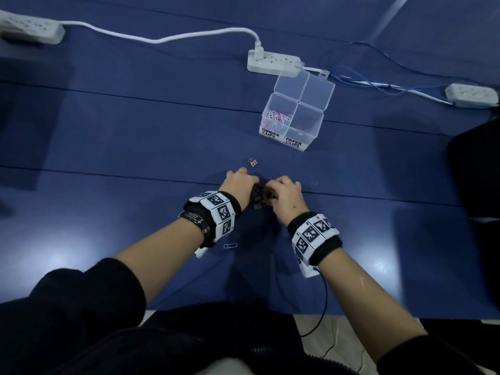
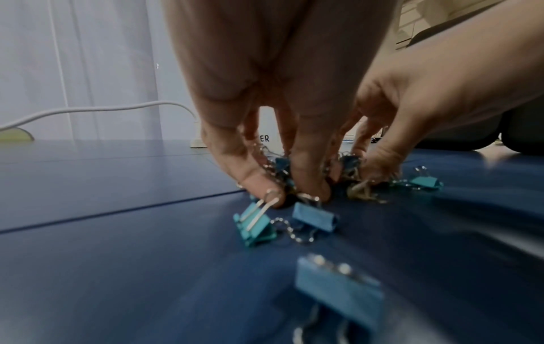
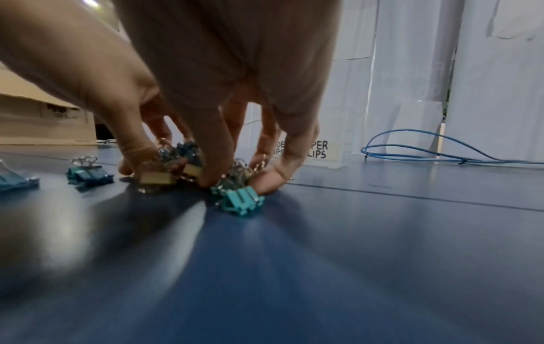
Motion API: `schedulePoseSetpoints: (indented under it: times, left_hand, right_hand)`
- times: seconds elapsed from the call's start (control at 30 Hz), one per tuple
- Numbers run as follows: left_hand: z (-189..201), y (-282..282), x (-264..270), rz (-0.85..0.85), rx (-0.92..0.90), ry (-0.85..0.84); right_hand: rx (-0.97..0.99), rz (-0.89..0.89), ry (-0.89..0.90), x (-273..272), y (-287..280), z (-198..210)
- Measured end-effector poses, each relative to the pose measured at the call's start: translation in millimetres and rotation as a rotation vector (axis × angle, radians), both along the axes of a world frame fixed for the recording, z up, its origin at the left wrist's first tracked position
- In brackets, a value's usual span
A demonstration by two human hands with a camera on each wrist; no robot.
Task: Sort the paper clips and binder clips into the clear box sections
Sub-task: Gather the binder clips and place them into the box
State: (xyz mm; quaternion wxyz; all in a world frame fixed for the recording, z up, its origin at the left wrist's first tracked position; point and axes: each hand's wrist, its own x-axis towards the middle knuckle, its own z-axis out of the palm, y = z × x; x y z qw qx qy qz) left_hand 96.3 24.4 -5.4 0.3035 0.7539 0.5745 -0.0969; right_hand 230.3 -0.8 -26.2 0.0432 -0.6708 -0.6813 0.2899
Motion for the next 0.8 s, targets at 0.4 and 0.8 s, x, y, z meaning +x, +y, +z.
schedulePoseSetpoints:
  times: [0.4, 0.8]
  left_hand:
    - [5.2, 6.1, -16.0, 0.149, -0.022, -0.156]
    - [11.3, 10.1, -22.7, 0.301, -0.067, -0.292]
  right_hand:
    - [-0.077, -0.403, 0.358, 35.5, 8.0, 5.1]
    - [0.291, -0.538, 0.557, 53.0, 106.3, 76.4]
